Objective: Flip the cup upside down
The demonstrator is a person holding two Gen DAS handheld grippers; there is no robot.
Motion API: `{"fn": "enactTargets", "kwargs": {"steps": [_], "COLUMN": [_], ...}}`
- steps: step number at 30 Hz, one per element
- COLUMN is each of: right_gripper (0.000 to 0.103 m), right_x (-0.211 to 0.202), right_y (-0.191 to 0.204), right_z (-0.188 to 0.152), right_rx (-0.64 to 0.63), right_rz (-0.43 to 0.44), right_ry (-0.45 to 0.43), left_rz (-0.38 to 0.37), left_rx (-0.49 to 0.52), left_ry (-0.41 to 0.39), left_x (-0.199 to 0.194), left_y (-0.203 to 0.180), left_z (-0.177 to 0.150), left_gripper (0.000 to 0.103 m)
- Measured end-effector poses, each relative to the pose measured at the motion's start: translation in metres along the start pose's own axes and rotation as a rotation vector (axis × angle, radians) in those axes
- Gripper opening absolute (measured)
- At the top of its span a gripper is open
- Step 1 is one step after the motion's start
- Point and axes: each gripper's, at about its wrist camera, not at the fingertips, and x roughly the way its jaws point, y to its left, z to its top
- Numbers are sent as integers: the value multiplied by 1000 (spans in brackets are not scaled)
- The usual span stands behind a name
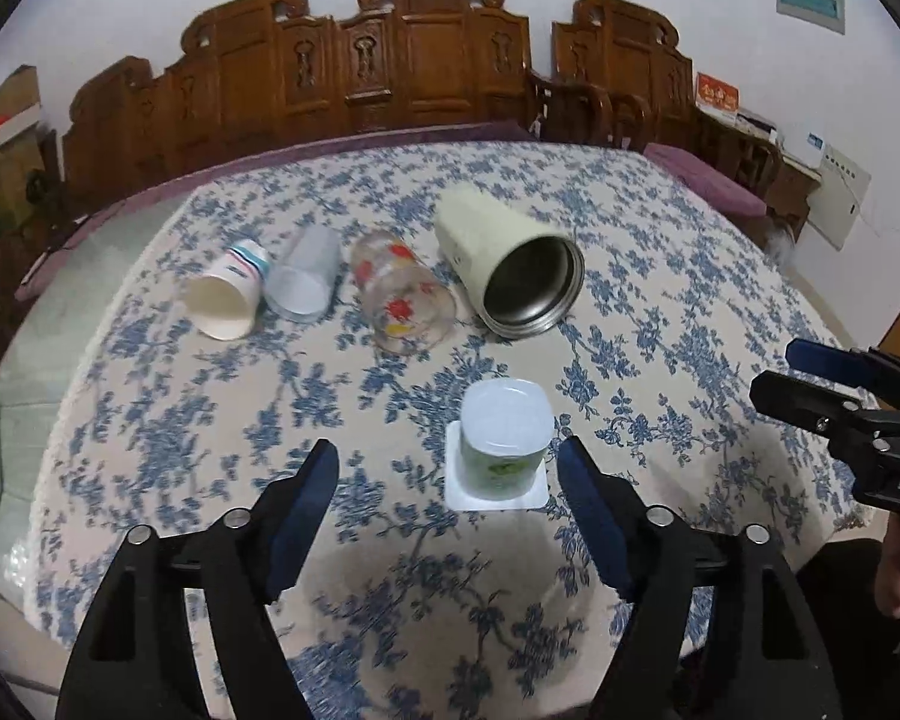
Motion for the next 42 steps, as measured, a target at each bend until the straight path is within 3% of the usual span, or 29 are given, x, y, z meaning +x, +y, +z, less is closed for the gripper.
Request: {"fn": "enactTargets", "kwargs": {"steps": [3, 10, 14, 21, 30, 36, 42], "right_gripper": [74, 74, 89, 100, 100, 100, 100], "right_x": [-12, -37, -52, -75, -93, -118, -157], "right_y": [11, 31, 40, 50, 57, 67, 81], "right_z": [-2, -10, -15, -28, -45, -46, -44], "right_rx": [-4, -6, -3, 12, 33, 23, -1], "right_rz": [4, 16, 10, -1, -3, -12, -35], "right_ry": [-19, -55, -78, -115, -123, -182, -303], "left_rz": [13, 53, 67, 93, 89, 95, 111], "left_rx": [6, 3, -13, -44, -72, -74, -66], "left_ry": [-16, -22, -24, -16, -31, -88, -180], "left_x": [-16, -50, -69, -93, -116, -144, -178], "left_y": [5, 16, 22, 31, 35, 28, 19], "left_z": [-1, -10, -18, -37, -57, -58, -51], "left_gripper": [93, 95, 95, 95, 95, 95, 95]}}
